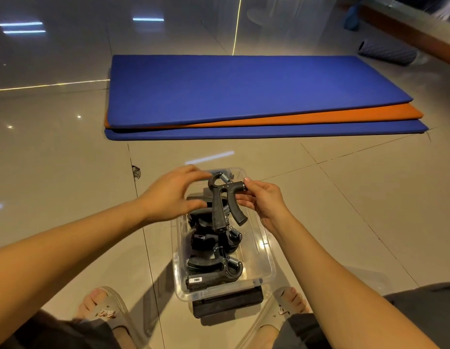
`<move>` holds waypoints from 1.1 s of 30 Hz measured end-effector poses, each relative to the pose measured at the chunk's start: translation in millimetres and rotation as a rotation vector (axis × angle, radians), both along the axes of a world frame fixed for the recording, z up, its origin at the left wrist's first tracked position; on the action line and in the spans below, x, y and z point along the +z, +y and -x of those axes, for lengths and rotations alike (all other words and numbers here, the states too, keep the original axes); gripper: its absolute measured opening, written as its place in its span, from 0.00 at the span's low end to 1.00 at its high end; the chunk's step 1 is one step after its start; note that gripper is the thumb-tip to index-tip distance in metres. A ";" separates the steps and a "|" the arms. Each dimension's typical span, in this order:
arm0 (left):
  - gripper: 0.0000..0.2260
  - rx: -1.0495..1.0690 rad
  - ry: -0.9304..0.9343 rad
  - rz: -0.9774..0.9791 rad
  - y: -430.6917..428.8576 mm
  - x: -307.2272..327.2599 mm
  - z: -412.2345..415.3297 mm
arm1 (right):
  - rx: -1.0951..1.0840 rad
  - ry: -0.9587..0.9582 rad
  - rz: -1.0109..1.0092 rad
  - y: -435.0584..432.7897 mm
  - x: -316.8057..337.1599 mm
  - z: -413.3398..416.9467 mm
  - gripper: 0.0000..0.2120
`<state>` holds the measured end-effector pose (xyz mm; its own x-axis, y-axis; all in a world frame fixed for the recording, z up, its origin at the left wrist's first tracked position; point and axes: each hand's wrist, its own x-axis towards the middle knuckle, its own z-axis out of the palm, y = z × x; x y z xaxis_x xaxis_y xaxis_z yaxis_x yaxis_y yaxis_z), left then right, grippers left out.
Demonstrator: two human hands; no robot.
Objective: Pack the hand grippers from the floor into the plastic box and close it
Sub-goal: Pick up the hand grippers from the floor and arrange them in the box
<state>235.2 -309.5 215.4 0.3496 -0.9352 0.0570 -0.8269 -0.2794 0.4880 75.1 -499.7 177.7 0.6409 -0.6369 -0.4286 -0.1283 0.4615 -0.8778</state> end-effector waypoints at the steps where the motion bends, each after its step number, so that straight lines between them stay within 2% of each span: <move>1: 0.27 0.133 0.151 -0.021 -0.5 0.1 -3.1 | -0.002 -0.006 -0.009 0.4 -1.0 0.4 0.11; 4: 0.18 0.355 0.699 -0.165 -2.0 -5.3 -1.8 | -0.016 -0.026 -0.050 3.1 -2.9 -0.5 0.09; 6: 0.14 0.354 0.889 -0.223 -2.3 -7.5 6.1 | -0.048 -0.045 -0.081 3.7 -2.8 -2.1 0.09; 8: 0.15 0.336 0.964 -0.182 -3.1 -9.0 14.9 | -0.090 -0.072 -0.115 4.7 -2.3 -4.2 0.09; 11: 0.22 0.332 0.978 -0.045 -6.3 -12.8 25.6 | -0.122 -0.115 -0.150 9.0 -1.6 -6.5 0.07; 14: 0.25 0.379 0.979 0.072 -6.4 -12.1 30.2 | -0.138 -0.137 -0.184 8.8 0.8 -7.4 0.06; 16: 0.25 0.399 1.000 0.120 -6.3 -8.0 30.0 | -0.083 -0.063 -0.102 4.3 5.9 -6.6 0.06; 19: 0.23 0.394 0.938 0.145 -7.8 -3.7 24.4 | 0.037 0.165 0.235 -6.2 14.7 -4.3 0.08; 21: 0.23 0.373 0.714 0.108 -8.0 -3.8 18.2 | 0.045 0.235 0.385 -11.5 21.7 -4.2 0.12; 22: 0.23 0.345 0.571 0.081 -7.5 -4.4 15.3 | 0.047 0.239 0.397 -12.9 24.9 -4.5 0.15; 24: 0.20 0.263 0.341 0.064 -5.4 -5.0 12.5 | 0.061 0.228 0.344 -11.8 28.2 -5.8 0.21; 27: 0.18 0.163 0.169 0.058 -2.5 -4.6 11.7 | 0.067 0.270 0.294 -8.5 24.3 -5.6 0.25; 30: 0.17 0.127 0.130 0.048 -0.6 -3.7 9.8 | 0.077 0.266 0.158 -9.0 19.9 -1.4 0.18; 33: 0.16 0.144 0.200 0.057 -0.2 -5.2 8.8 | 0.059 0.238 0.004 -12.8 17.5 1.8 0.11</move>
